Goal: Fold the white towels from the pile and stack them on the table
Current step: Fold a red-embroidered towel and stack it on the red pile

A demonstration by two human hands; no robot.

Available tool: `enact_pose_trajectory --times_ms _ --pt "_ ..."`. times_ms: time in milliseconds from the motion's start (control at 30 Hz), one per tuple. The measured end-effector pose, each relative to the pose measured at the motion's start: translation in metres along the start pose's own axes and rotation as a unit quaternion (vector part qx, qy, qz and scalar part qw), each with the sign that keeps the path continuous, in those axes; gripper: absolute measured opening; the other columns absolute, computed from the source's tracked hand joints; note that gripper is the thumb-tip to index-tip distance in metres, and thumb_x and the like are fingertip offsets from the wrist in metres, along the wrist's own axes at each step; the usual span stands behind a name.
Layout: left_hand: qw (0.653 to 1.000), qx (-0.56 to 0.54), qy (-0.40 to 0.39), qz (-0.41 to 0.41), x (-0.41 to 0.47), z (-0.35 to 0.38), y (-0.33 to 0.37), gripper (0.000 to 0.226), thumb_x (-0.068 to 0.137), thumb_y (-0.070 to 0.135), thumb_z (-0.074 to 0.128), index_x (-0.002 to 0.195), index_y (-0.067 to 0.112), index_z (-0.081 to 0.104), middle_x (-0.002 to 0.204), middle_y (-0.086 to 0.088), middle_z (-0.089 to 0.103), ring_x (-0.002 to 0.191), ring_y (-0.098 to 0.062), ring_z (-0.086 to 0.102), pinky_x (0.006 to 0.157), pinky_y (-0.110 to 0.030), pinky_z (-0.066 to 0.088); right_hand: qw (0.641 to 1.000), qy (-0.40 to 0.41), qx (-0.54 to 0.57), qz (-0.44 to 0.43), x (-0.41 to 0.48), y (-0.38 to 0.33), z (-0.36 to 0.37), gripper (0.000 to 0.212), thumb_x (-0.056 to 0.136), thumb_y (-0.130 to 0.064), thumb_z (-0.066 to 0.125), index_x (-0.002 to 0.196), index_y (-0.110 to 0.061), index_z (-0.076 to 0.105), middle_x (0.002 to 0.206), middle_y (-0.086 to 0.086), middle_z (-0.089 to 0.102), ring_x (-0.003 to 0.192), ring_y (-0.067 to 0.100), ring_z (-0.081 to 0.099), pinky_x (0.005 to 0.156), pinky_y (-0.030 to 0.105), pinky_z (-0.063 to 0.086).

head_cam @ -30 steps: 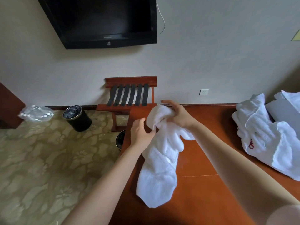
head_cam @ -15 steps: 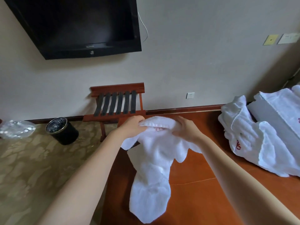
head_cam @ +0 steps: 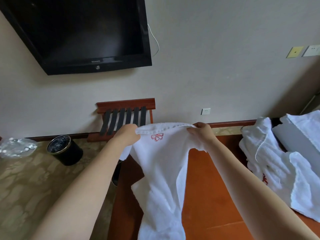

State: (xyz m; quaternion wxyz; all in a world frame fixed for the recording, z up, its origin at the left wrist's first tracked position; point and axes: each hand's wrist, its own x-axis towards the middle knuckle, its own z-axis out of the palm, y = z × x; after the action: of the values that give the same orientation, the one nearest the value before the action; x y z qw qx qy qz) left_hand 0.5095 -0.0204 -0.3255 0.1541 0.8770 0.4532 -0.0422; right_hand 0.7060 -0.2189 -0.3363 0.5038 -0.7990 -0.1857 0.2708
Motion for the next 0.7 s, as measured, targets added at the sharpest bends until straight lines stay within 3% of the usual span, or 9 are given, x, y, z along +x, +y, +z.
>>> enact_pose_trajectory --times_ms 167,267,367,433,567,633,700 --pt "0.999 0.026 0.009 -0.025 0.058 0.0 0.012 0.017 0.086 0.01 0.046 0.071 0.017 0.04 0.071 -0.001 0.045 0.058 -0.016 0.042 0.048 -0.025 0.031 0.998 0.033 -0.052 0.035 0.073 -0.007 0.022 0.022 0.08 -0.015 0.055 0.099 -0.008 0.064 0.083 0.004 0.061 0.076 0.024 0.055 0.065 0.029 0.044" --pt "0.997 0.047 0.054 -0.034 0.086 0.004 0.022 0.009 0.091 0.022 0.051 0.096 0.015 0.048 0.099 -0.007 0.057 0.087 -0.024 0.054 0.067 -0.033 0.046 0.992 0.062 -0.098 0.044 0.11 -0.009 0.039 0.027 0.084 -0.02 0.053 0.11 -0.015 0.061 0.099 0.006 0.064 0.091 0.028 0.059 0.074 0.032 0.051" --pt "0.994 0.034 0.089 -0.053 0.106 0.018 0.025 0.052 0.094 0.04 0.051 0.138 0.016 0.037 0.142 -0.01 0.038 0.129 -0.03 0.035 0.096 -0.045 0.043 0.993 0.052 -0.103 0.024 0.133 -0.002 0.055 0.041 0.087 -0.025 0.059 0.126 -0.015 0.051 0.109 0.005 0.064 0.106 0.027 0.059 0.073 0.026 0.04" --pt "0.994 0.004 0.087 -0.06 0.11 0.031 0.025 0.055 0.095 0.041 0.048 0.143 0.018 0.032 0.15 -0.009 0.027 0.136 -0.031 0.025 0.101 -0.047 0.039 0.988 0.038 -0.147 -0.001 0.137 0.008 0.065 0.049 0.087 -0.03 0.062 0.13 -0.013 0.046 0.106 0.005 0.064 0.104 0.027 0.06 0.07 0.026 0.037" --pt "0.998 -0.051 0.02 0.003 0.101 0.079 0.014 0.03 0.096 0.029 0.048 0.123 0.016 0.052 0.135 -0.003 0.044 0.117 -0.024 0.046 0.09 -0.035 0.047 0.978 -0.032 -0.207 -0.02 0.125 0.035 0.086 0.039 0.088 -0.026 0.061 0.124 -0.011 0.052 0.109 0.007 0.066 0.084 0.021 0.061 0.059 0.026 0.04" --pt "0.988 -0.122 -0.094 0.015 0.082 0.106 0.009 0.022 0.095 0.028 0.05 0.109 0.013 0.06 0.122 0.004 0.054 0.104 -0.023 0.058 0.077 -0.028 0.047 0.973 -0.126 -0.194 -0.013 0.111 0.049 0.095 0.035 0.089 -0.023 0.063 0.121 -0.01 0.057 0.109 0.006 0.066 0.079 0.016 0.063 0.059 0.021 0.047" --pt "0.975 -0.107 -0.192 0.023 0.06 0.129 0.004 0.02 0.093 0.035 0.055 0.09 0.016 0.061 0.093 0.004 0.06 0.09 -0.021 0.061 0.067 -0.025 0.043 0.953 -0.232 -0.194 0.014 0.091 0.062 0.102 0.028 0.091 -0.022 0.063 0.116 -0.01 0.06 0.102 0.008 0.069 0.075 0.014 0.066 0.056 0.014 0.047"
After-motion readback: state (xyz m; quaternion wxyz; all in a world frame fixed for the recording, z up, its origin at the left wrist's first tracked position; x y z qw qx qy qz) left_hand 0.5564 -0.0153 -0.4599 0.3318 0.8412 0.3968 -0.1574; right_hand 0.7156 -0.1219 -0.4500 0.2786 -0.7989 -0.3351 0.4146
